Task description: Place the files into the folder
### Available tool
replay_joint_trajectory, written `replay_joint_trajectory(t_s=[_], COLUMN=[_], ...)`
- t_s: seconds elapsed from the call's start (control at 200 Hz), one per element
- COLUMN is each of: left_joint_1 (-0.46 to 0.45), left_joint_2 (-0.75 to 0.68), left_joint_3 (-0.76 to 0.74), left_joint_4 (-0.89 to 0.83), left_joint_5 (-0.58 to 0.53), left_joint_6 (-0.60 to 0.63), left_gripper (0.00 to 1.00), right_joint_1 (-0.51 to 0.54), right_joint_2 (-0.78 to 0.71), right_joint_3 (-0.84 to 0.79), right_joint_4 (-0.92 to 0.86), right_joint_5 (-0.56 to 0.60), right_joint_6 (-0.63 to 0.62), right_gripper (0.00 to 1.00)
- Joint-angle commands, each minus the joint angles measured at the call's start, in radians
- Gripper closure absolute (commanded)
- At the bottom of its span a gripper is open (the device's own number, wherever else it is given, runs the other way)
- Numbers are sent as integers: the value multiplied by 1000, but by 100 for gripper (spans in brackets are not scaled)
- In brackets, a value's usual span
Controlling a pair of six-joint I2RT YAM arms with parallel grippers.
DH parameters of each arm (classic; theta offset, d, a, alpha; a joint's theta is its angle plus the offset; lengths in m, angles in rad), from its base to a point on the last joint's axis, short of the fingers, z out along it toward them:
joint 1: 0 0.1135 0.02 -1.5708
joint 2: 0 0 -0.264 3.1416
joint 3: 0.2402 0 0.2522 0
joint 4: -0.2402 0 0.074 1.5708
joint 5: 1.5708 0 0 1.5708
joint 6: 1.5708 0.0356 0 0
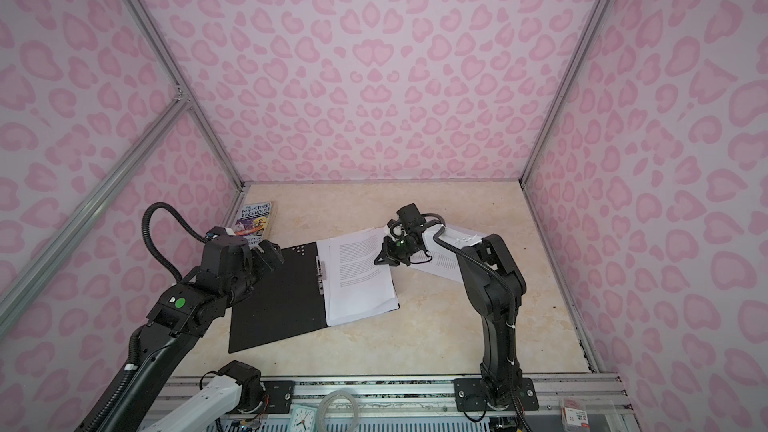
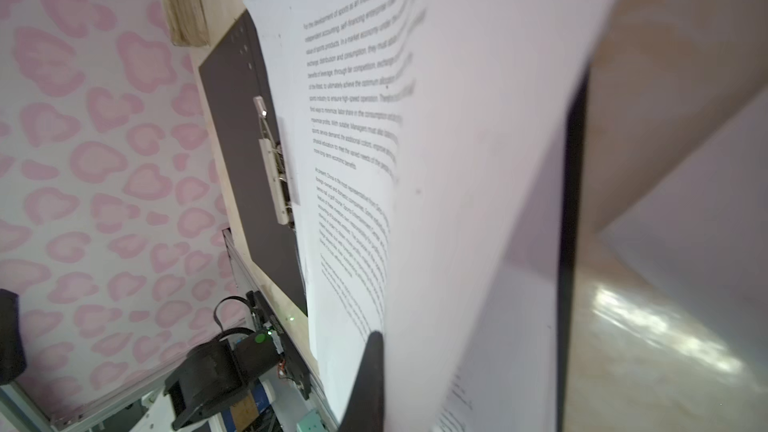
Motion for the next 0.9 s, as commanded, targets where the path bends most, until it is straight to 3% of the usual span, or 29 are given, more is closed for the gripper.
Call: replay_joint_trajectory(t_s=[0.0,0.17,0.45,0.895], left_joint_1=[0,-1,0,0], left_joint_2=[51,91,88,122], left_joint_3=[2,-8,-41,-47], left_joint_4=[104,206,229,232], left_joint_5=[197,356,381,413], left_joint_6=[83,89,65,60], left_gripper=[3,3,3,3], right_joint_1=[-4,-2,30,75], right_joint_2=[37,76,102,104], right_joint_3=[54,139,215,205], right_joint_4=[-134,-164,-193,-158], right_joint_5=[46,64,76,98], right_joint_6=[-183,-215,-195,-138], right_gripper=[100,100,100,100])
